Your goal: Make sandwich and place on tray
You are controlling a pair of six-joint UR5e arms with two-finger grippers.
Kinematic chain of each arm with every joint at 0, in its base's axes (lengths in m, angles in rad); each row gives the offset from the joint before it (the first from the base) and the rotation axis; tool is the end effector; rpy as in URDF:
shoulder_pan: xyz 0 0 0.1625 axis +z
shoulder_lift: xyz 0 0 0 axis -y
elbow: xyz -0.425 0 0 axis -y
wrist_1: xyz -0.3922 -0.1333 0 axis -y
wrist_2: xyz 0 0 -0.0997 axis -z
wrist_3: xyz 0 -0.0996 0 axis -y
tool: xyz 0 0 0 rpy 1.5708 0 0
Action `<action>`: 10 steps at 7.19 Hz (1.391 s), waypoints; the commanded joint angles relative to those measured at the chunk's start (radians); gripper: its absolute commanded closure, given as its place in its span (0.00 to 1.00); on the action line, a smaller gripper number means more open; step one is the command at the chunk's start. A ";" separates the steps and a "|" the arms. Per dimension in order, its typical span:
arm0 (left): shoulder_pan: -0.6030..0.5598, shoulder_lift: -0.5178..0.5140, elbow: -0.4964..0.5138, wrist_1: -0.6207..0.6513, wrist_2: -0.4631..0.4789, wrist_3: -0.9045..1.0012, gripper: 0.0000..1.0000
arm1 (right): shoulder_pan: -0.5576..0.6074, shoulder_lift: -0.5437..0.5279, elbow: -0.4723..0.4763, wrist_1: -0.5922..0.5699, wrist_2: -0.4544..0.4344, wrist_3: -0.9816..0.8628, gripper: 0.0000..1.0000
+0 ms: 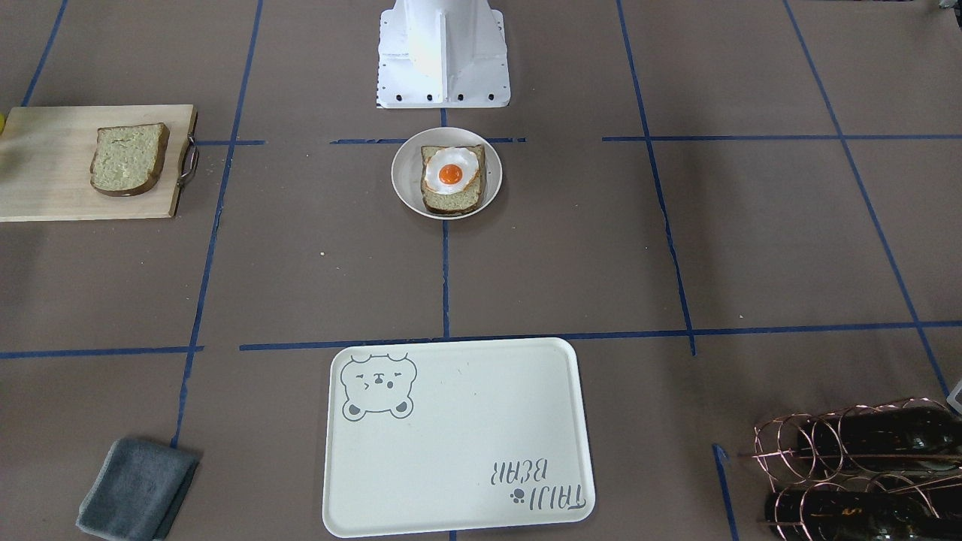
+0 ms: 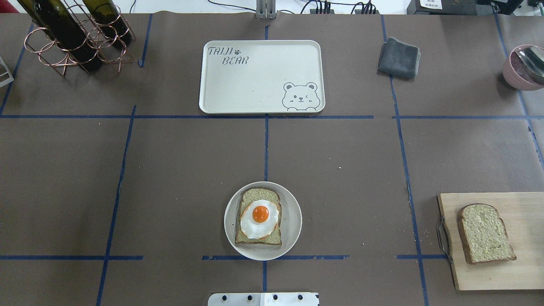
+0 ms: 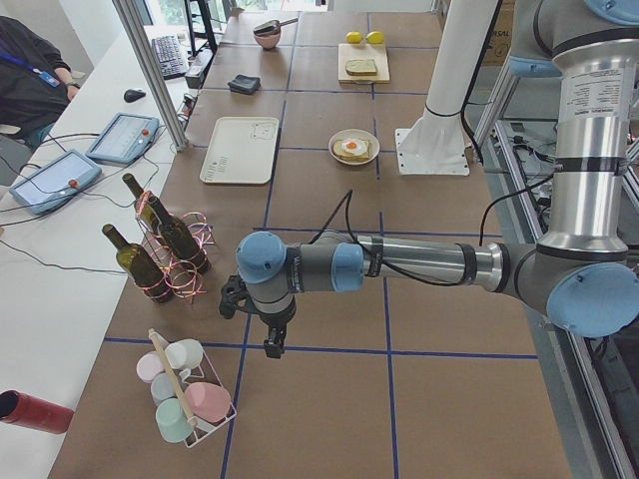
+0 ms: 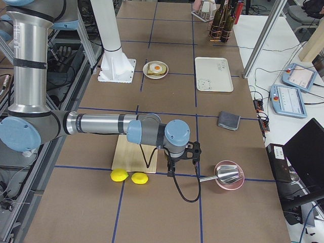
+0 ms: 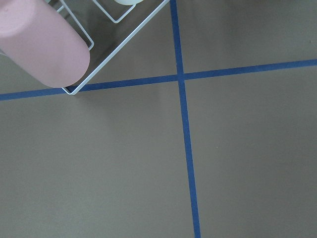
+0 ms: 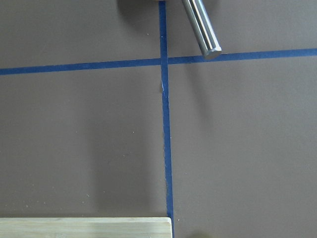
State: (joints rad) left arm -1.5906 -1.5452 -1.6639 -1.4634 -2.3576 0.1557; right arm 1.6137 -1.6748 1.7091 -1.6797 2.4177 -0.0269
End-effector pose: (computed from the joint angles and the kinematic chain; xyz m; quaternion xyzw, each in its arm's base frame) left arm -0.0722 -0.4759 0.6352 0.0152 0.3834 0.0551 0.9218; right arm 0.0776 -0.4394 0.6450 -0.0196 -0.4116 0.0226 0.9109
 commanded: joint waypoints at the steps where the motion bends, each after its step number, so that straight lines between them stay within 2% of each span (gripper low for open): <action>1: 0.001 -0.001 -0.002 0.000 0.000 -0.002 0.00 | 0.002 0.006 0.000 0.002 0.000 0.002 0.00; 2: 0.003 -0.013 -0.005 -0.014 0.000 -0.002 0.00 | 0.002 0.009 0.001 0.002 0.000 0.004 0.00; 4: 0.012 -0.108 -0.007 -0.038 0.000 -0.022 0.00 | 0.000 0.026 0.010 0.002 0.003 0.008 0.00; 5: 0.035 -0.137 -0.020 -0.050 -0.006 -0.095 0.00 | -0.003 0.049 0.010 0.003 0.003 0.013 0.00; 6: 0.105 -0.142 -0.063 -0.125 -0.009 -0.234 0.00 | -0.024 0.122 0.012 0.002 0.007 0.022 0.00; 7: 0.200 -0.141 -0.103 -0.255 -0.006 -0.434 0.00 | -0.055 0.174 0.020 -0.011 0.009 0.082 0.00; 8: 0.256 -0.141 -0.118 -0.358 -0.005 -0.596 0.00 | -0.079 0.181 0.024 0.003 0.061 0.231 0.00; 9: 0.329 -0.144 -0.167 -0.385 0.004 -0.723 0.00 | -0.127 0.167 0.093 0.059 0.064 0.272 0.00; 10: 0.390 -0.159 -0.221 -0.385 0.008 -0.845 0.00 | -0.159 0.158 0.098 0.077 0.063 0.335 0.00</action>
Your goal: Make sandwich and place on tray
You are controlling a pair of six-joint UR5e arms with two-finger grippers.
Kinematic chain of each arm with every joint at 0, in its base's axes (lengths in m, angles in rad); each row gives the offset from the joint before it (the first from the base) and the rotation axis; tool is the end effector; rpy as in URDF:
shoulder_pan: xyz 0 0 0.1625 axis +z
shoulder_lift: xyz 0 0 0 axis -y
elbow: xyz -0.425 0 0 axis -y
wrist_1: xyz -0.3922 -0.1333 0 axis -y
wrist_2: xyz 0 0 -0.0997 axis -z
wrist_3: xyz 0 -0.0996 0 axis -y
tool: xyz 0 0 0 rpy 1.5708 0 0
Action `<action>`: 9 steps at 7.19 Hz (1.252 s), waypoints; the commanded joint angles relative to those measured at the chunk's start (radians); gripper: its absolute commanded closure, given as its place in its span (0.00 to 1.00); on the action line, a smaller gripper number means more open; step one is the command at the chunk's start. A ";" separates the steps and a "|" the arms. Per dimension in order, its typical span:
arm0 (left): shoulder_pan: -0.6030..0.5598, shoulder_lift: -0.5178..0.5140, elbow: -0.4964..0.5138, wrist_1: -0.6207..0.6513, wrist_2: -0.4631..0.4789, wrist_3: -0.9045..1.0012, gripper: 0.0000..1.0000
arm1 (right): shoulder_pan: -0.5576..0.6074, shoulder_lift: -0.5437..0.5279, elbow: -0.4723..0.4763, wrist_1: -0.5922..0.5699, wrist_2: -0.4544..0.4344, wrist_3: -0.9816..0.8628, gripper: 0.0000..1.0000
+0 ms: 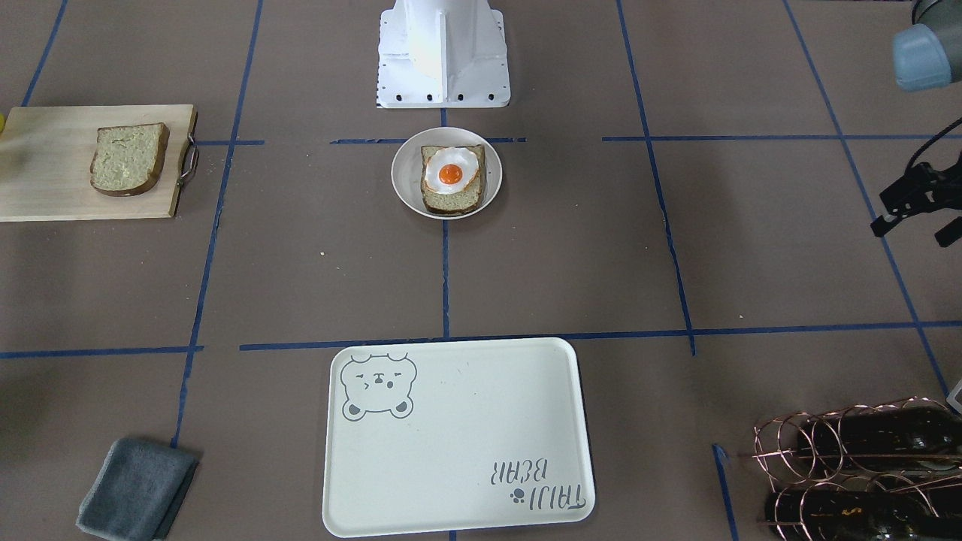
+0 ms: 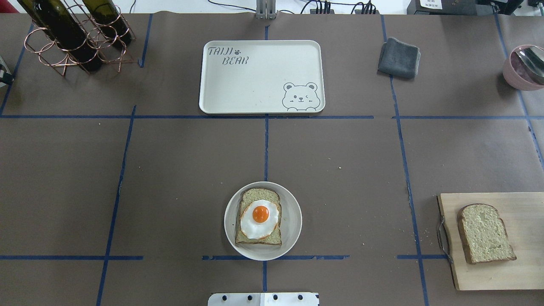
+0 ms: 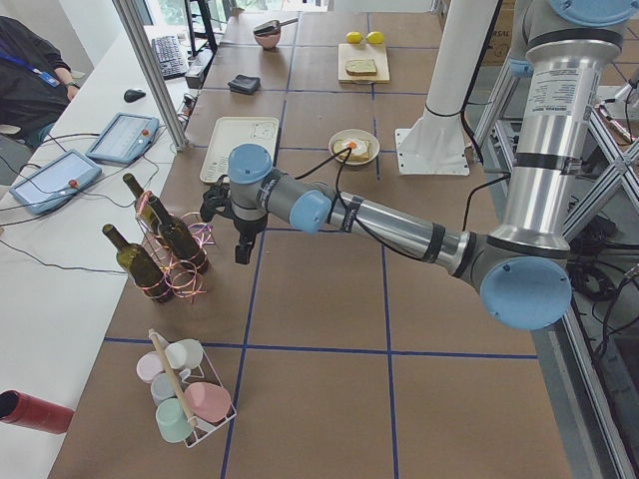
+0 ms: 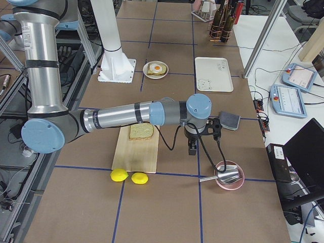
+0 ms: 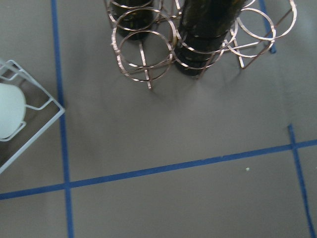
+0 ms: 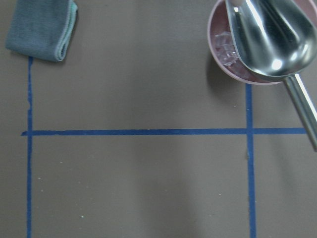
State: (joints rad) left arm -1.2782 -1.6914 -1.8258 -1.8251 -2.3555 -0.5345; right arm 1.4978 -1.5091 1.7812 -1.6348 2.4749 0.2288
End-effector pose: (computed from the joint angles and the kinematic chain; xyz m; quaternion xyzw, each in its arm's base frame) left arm 0.0950 -0.5334 0.4388 0.1160 0.4479 0.0116 0.8864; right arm 0.0174 -0.5169 0.5210 0.0271 -0.4436 0.0244 0.8955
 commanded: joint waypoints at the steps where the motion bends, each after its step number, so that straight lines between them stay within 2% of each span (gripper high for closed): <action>1: 0.167 -0.049 -0.090 -0.025 0.075 -0.264 0.00 | -0.094 -0.035 0.044 0.085 -0.034 0.095 0.00; 3: 0.360 -0.134 -0.115 -0.025 0.177 -0.526 0.00 | -0.119 -0.065 0.069 0.125 -0.039 0.096 0.00; 4: 0.423 -0.180 -0.115 -0.025 0.208 -0.621 0.00 | -0.166 -0.075 0.107 0.128 -0.039 0.166 0.00; 5: 0.466 -0.217 -0.115 -0.025 0.216 -0.697 0.00 | -0.250 -0.101 0.137 0.226 -0.078 0.366 0.01; 6: 0.499 -0.241 -0.115 -0.025 0.220 -0.749 0.00 | -0.371 -0.193 0.138 0.424 -0.200 0.509 0.01; 7: 0.522 -0.252 -0.115 -0.025 0.238 -0.781 0.00 | -0.477 -0.248 0.136 0.590 -0.270 0.649 0.00; 9: 0.537 -0.269 -0.113 -0.023 0.252 -0.806 0.00 | -0.553 -0.414 0.136 0.792 -0.275 0.704 0.01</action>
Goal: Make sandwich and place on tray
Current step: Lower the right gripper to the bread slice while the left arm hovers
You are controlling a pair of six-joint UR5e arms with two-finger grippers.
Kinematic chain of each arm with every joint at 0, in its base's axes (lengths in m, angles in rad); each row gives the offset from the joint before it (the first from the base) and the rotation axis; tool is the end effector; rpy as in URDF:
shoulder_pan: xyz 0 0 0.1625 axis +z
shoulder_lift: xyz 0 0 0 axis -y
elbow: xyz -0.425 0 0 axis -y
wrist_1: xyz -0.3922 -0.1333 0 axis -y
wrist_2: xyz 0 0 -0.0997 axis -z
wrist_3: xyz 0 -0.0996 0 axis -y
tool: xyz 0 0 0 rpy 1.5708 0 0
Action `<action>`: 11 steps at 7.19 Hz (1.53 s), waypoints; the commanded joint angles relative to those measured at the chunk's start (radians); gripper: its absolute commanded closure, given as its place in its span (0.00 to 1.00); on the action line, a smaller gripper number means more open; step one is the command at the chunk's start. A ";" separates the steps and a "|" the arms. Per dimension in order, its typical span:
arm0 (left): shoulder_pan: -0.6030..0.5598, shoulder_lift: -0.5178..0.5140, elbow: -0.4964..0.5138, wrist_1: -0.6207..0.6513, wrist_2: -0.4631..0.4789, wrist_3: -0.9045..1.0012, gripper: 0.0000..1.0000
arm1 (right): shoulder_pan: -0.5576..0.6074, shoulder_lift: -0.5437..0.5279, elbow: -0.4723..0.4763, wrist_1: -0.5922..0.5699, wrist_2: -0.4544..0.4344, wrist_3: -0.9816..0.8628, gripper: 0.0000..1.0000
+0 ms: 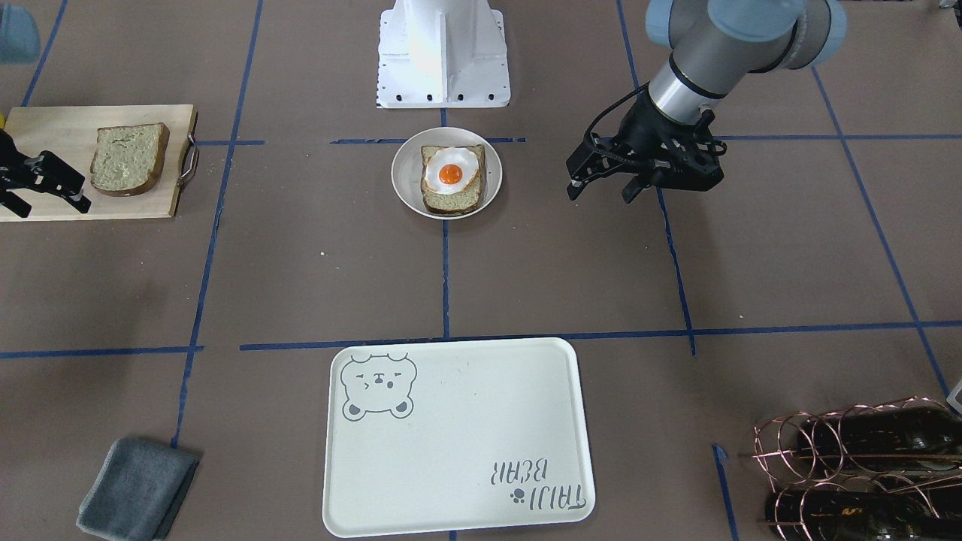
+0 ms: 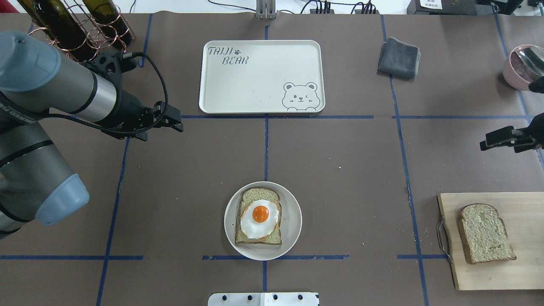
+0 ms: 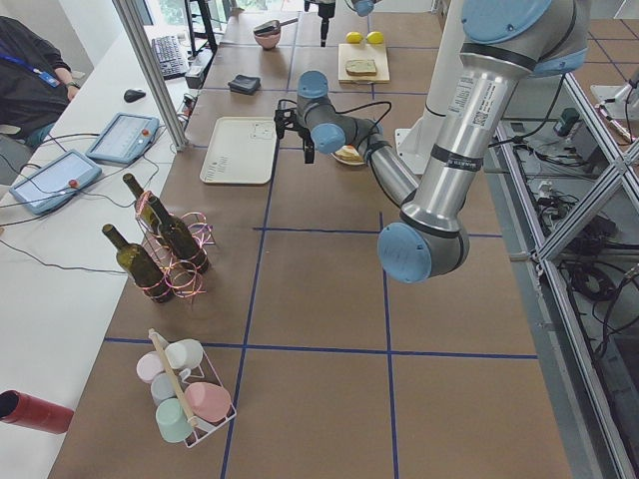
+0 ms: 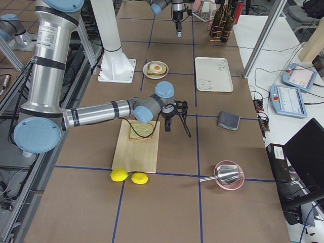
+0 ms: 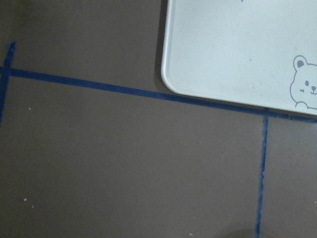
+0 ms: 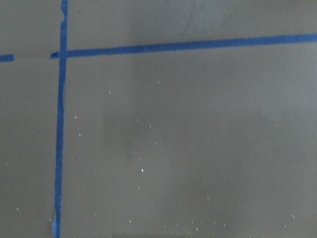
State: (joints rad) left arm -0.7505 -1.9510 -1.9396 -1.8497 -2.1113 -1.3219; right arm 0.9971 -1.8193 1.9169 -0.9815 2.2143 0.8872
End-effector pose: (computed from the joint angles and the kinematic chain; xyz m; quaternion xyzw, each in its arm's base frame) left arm 0.3606 -0.4485 0.2489 0.0230 0.5272 -0.0811 0.8455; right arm -0.1626 -0.3871 0.5346 0.0393 -0.4349 0.0343 0.8990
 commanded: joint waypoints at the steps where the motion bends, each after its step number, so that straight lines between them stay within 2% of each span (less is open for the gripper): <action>1: 0.011 -0.013 0.001 0.000 0.008 -0.028 0.00 | -0.078 -0.165 0.001 0.186 -0.034 0.044 0.03; 3: 0.011 -0.022 0.005 0.001 0.008 -0.028 0.00 | -0.187 -0.253 0.001 0.254 -0.111 0.041 0.03; 4: 0.011 -0.023 0.005 0.001 0.008 -0.029 0.00 | -0.207 -0.284 -0.001 0.301 -0.111 0.041 0.03; 5: 0.011 -0.025 0.004 0.001 0.008 -0.028 0.00 | -0.221 -0.285 -0.002 0.302 -0.111 0.042 0.08; 6: 0.011 -0.025 0.005 0.001 0.008 -0.028 0.00 | -0.228 -0.285 -0.006 0.302 -0.111 0.042 0.21; 7: 0.011 -0.025 0.007 0.001 0.008 -0.028 0.00 | -0.242 -0.275 -0.013 0.302 -0.111 0.044 0.25; 9: 0.011 -0.023 0.005 0.001 0.008 -0.028 0.00 | -0.255 -0.232 -0.062 0.302 -0.113 0.044 0.26; 11: 0.011 -0.023 0.007 0.001 0.010 -0.028 0.00 | -0.267 -0.224 -0.067 0.303 -0.113 0.044 0.26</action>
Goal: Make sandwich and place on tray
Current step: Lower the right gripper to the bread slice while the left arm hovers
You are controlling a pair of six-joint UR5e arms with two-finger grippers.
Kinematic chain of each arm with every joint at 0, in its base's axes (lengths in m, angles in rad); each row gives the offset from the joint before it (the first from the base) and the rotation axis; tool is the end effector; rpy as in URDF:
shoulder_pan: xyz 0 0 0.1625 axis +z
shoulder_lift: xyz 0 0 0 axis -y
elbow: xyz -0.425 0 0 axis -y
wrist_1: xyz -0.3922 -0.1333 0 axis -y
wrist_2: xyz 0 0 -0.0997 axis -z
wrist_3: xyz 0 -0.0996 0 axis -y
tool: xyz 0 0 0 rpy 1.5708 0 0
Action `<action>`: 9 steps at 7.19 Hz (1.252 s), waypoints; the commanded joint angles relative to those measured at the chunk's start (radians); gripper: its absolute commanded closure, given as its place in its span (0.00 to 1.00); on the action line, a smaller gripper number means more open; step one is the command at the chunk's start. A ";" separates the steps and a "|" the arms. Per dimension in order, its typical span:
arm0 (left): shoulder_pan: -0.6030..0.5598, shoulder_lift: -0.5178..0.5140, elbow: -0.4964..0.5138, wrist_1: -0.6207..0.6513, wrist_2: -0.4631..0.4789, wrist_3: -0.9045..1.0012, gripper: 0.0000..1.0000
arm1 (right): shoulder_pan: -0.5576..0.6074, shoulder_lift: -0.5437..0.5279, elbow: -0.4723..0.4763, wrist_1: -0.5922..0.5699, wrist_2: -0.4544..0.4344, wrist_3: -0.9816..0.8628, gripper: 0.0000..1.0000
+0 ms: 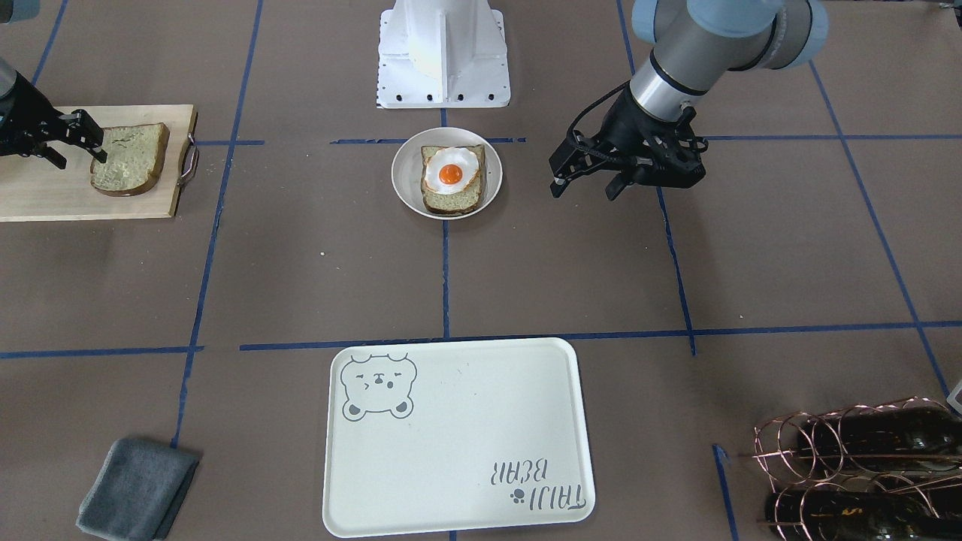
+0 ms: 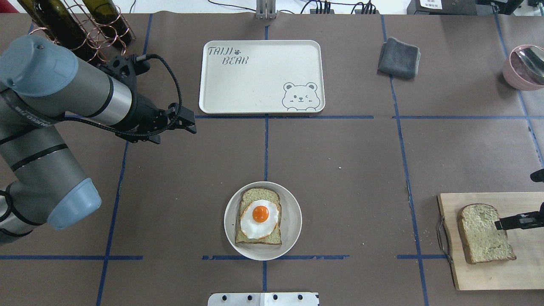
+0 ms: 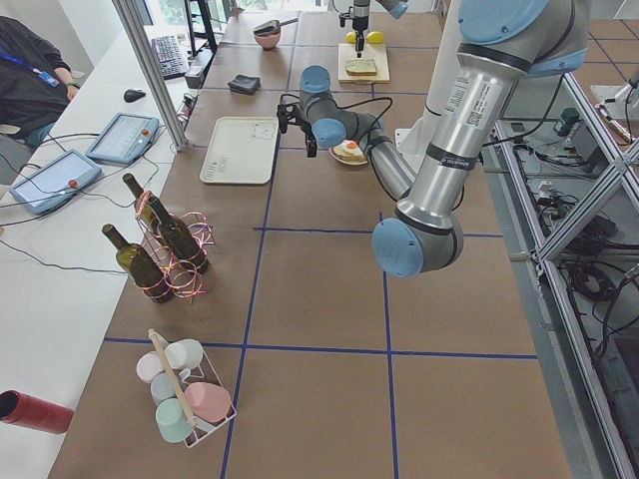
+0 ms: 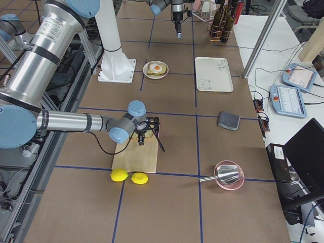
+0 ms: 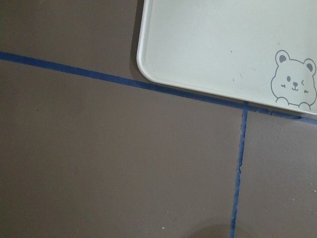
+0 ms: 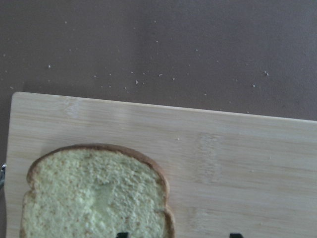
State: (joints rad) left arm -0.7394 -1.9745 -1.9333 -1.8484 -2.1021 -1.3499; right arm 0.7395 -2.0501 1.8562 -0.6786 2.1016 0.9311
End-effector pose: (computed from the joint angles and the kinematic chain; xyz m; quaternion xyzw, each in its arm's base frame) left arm 0.3682 -0.4479 0.2384 0.0203 0.5318 -0.0879 0.8421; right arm -0.1809 -0.2772 0.6169 0.0199 -0.4115 -0.0444 0.9101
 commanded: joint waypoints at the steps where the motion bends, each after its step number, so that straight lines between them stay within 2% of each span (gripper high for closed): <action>1: 0.000 0.000 -0.001 0.000 0.001 0.000 0.00 | -0.015 0.007 -0.008 0.002 0.003 0.000 0.26; 3: -0.002 0.002 -0.007 0.000 0.001 0.000 0.00 | -0.034 0.007 -0.008 0.002 0.005 0.000 0.27; 4: -0.002 0.002 -0.007 0.000 0.001 0.000 0.00 | -0.037 0.007 -0.008 0.002 0.005 0.002 0.35; 6: -0.002 0.003 -0.010 0.000 0.001 0.000 0.00 | -0.043 0.005 -0.009 0.001 0.005 0.000 0.68; 7: -0.002 0.003 -0.010 0.000 0.001 0.000 0.00 | -0.043 0.005 -0.009 0.001 0.005 0.000 0.94; 8: -0.002 0.003 -0.010 0.000 0.001 0.000 0.00 | -0.043 0.005 -0.009 0.001 0.008 0.000 1.00; 9: -0.002 0.003 -0.009 0.000 0.001 0.000 0.00 | -0.042 0.005 -0.009 0.004 0.009 -0.002 1.00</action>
State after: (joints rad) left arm -0.7409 -1.9712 -1.9433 -1.8485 -2.1015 -1.3499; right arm 0.6972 -2.0448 1.8471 -0.6773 2.1086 0.9308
